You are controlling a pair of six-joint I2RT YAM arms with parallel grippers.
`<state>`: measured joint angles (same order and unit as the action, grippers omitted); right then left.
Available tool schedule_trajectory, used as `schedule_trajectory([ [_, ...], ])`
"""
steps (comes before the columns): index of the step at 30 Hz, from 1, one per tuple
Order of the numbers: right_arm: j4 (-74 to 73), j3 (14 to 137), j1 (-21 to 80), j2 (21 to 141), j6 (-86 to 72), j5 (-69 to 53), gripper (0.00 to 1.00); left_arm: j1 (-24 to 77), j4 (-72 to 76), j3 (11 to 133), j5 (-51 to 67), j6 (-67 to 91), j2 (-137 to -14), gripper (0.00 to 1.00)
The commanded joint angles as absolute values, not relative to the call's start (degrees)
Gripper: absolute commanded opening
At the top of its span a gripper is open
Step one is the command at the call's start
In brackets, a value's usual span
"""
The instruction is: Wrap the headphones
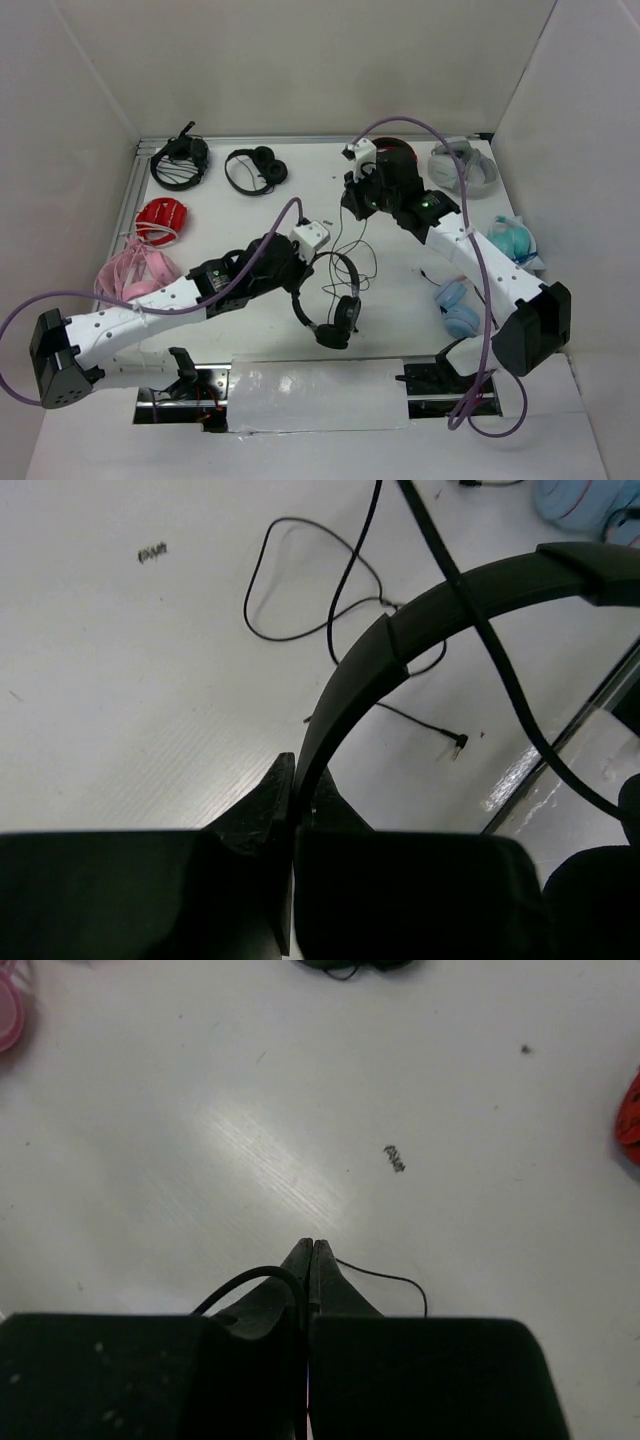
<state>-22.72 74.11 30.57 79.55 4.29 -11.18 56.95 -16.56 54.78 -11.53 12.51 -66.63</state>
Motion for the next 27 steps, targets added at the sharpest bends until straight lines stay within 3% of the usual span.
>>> schedule_trajectory([
  [1, -16.09, 69.53, 29.01, 79.27, 3.43, -20.29, 0.00, 57.30, -12.57, 60.46, -7.92, 11.08, -61.62, 0.00],
  [7, -6.52, 60.57, 29.27, 78.31, 1.85, -27.23, 0.03, 57.48, -13.18, 67.22, -6.41, 11.95, -58.98, 0.00],
  [11, -0.37, 56.09, 30.41, 77.96, 1.76, -34.09, 0.24, 57.48, -14.59, 72.76, -7.73, 14.93, -59.32, 0.00],
  [17, 9.91, 51.25, 33.30, 79.01, -2.37, -37.53, 0.38, 57.57, -20.47, 84.19, -13.01, 17.05, -63.10, 0.00],
  [24, 20.72, 44.57, 35.15, 82.26, -8.16, -38.59, 0.32, 57.48, -25.05, 95.00, -18.54, 18.28, -68.11, 0.00],
  [27, 25.57, 39.47, 35.86, 82.62, -10.80, -37.71, 0.12, 56.87, -25.48, 97.64, -20.83, 17.23, -69.87, 0.00],
])
